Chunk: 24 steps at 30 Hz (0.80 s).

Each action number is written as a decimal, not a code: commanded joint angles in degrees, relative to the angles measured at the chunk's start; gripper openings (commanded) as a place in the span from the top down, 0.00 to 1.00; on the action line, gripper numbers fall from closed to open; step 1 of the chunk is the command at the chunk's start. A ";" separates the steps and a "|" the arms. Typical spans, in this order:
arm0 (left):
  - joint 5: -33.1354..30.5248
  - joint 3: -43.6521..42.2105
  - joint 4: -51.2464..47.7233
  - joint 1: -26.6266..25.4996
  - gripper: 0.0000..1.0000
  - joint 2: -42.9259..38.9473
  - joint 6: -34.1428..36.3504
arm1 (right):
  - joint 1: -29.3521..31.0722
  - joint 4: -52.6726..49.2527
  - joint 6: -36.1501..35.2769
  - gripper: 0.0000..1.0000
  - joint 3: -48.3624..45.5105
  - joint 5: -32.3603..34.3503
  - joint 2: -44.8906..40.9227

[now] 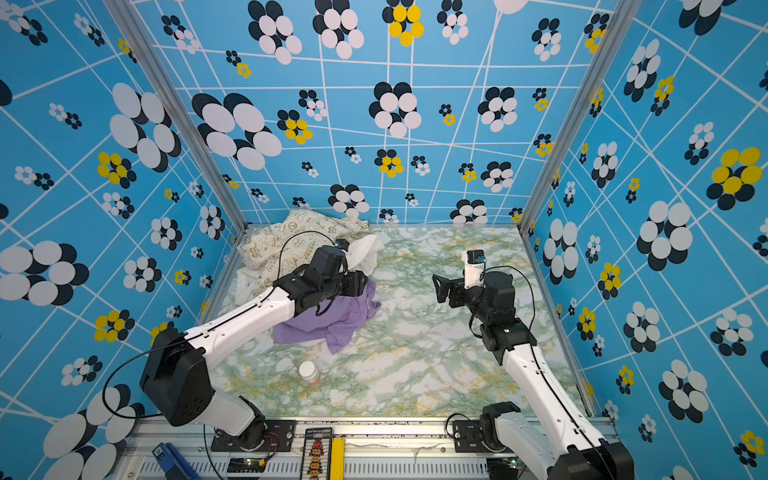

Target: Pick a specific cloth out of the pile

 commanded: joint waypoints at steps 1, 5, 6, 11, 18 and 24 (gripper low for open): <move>-2.57 -2.18 6.41 0.56 0.07 -8.56 1.70 | 0.51 -0.61 0.75 0.01 -0.24 -0.55 -0.29; -5.55 -3.67 2.40 2.49 0.00 -16.02 0.31 | 0.48 0.26 2.08 0.01 -0.24 -1.92 0.40; -6.26 -4.15 0.42 3.28 0.00 -17.74 -0.93 | 0.50 0.54 2.57 0.01 -0.24 -2.57 0.64; -6.25 -10.15 -6.32 8.16 0.01 -25.57 -9.78 | 1.48 2.37 4.86 0.01 -0.27 -5.94 2.21; -5.45 -24.13 -7.34 12.77 0.02 -38.03 -18.18 | 10.21 2.50 2.52 0.01 1.73 -4.75 6.87; -4.39 -31.99 -7.91 13.93 0.05 -43.64 -24.89 | 18.41 2.58 1.93 0.01 5.72 -1.78 14.55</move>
